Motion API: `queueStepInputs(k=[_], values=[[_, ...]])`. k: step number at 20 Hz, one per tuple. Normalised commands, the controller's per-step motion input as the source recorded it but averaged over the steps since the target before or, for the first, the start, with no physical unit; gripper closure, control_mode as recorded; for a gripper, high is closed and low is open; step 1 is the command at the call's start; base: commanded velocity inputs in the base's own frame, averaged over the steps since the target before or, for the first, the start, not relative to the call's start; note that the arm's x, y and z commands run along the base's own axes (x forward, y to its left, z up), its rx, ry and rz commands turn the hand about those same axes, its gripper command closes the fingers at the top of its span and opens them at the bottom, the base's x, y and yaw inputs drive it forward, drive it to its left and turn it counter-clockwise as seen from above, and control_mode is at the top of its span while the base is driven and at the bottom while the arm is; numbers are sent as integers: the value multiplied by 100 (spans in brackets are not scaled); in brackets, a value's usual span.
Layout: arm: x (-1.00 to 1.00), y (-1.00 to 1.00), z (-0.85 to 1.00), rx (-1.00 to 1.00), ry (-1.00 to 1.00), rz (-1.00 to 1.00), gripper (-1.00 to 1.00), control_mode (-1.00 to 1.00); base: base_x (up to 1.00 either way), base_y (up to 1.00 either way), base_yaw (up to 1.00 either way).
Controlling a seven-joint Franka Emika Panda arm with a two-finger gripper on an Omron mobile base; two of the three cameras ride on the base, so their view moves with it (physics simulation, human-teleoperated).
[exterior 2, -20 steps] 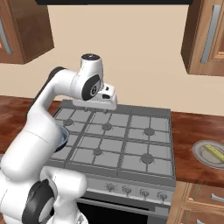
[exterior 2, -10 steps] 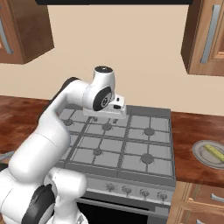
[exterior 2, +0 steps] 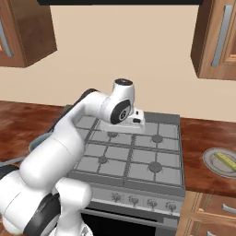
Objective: Pick up the butter stick and place it in the pan. Then turn on the burner for the pan.
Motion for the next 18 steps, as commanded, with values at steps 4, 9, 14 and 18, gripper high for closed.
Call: queueStepInputs(k=[4, 9, 14, 18], values=[[0, -52, -19, 0, 8, 3, -100, -100, 0, 0, 0], [0, -59, -28, 0, 4, 5, -100, -100, 0, 0, 0], [0, -72, -31, 0, 0, 8, -100, -100, 0, 0, 0], [4, -66, -23, 0, 0, 9, -100, -100, 0, 0, 0]])
